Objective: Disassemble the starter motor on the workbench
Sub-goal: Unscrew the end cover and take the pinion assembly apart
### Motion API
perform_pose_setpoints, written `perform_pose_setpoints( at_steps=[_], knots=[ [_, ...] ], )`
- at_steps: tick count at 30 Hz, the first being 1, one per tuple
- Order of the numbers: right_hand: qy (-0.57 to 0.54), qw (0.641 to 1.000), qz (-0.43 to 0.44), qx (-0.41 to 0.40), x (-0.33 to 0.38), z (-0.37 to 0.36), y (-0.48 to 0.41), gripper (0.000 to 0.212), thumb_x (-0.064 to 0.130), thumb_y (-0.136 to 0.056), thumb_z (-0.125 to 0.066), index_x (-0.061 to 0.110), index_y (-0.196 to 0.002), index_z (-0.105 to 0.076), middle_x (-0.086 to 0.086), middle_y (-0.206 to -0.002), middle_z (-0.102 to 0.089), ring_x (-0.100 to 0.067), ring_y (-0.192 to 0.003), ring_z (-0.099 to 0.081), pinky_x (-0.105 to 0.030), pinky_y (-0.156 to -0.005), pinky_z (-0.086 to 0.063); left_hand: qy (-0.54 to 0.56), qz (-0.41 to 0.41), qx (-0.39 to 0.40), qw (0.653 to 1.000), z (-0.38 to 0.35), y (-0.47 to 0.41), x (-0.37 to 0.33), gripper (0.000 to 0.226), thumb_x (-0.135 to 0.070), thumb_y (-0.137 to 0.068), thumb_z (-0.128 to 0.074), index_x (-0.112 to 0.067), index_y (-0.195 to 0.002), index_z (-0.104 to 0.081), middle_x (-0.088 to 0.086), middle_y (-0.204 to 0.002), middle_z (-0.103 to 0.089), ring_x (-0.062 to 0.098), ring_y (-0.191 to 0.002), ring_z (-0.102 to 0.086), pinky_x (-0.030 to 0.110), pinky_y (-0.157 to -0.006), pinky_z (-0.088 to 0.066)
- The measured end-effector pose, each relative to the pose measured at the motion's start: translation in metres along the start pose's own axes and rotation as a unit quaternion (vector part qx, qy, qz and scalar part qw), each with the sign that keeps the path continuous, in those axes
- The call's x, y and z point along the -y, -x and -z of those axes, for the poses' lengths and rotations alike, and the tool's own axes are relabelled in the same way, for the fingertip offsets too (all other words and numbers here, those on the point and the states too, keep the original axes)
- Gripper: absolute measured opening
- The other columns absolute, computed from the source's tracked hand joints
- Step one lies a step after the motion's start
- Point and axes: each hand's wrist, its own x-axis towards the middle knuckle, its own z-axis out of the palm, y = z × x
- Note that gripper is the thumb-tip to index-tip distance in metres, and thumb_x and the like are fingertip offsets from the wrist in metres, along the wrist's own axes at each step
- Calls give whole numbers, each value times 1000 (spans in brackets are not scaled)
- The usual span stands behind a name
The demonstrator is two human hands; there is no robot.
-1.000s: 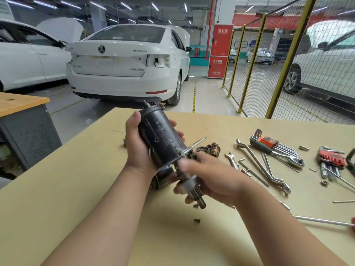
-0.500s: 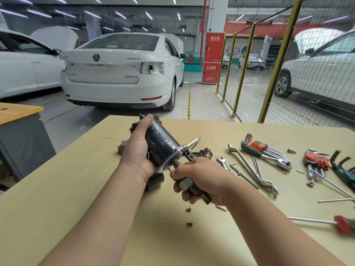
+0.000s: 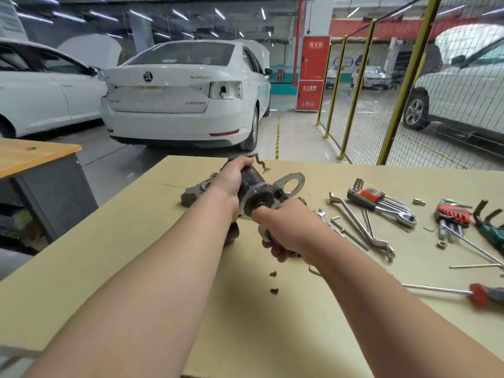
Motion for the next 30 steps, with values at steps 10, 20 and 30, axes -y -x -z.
perform_pose_setpoints(
  at_steps=[10,20,30],
  knots=[
    [16,994,70,-78,-46,15,-6,22,22,-72,-57,10,-55,-50,0,-40,-51,-17,-34,-48,-16,-38,-34,54,-49,123,990,6,-17,37,79,-75,-62,-60,-14,-113,-60,11,-91,-75,26,-86,-72,42,-79,-58],
    [110,956,184,-202,-72,37,-3,29,32,-66,-58,9,-55,-43,6,-40,-38,-10,-39,-30,-19,-37,-26,-102,-117,-61,986,-12,-30,89,83,-76,-86,-6,-19,-100,-65,5,-96,-70,18,-86,-62,32,-74,-47],
    [-100,989,109,10,-69,44,6,33,30,-69,-59,-1,-60,-59,-18,-49,-57,-25,-41,-53,-26,-47,-38,173,-111,258,944,-14,-9,58,66,-56,-60,-77,-11,-108,-68,11,-101,-69,31,-94,-67,45,-82,-54]
  ],
)
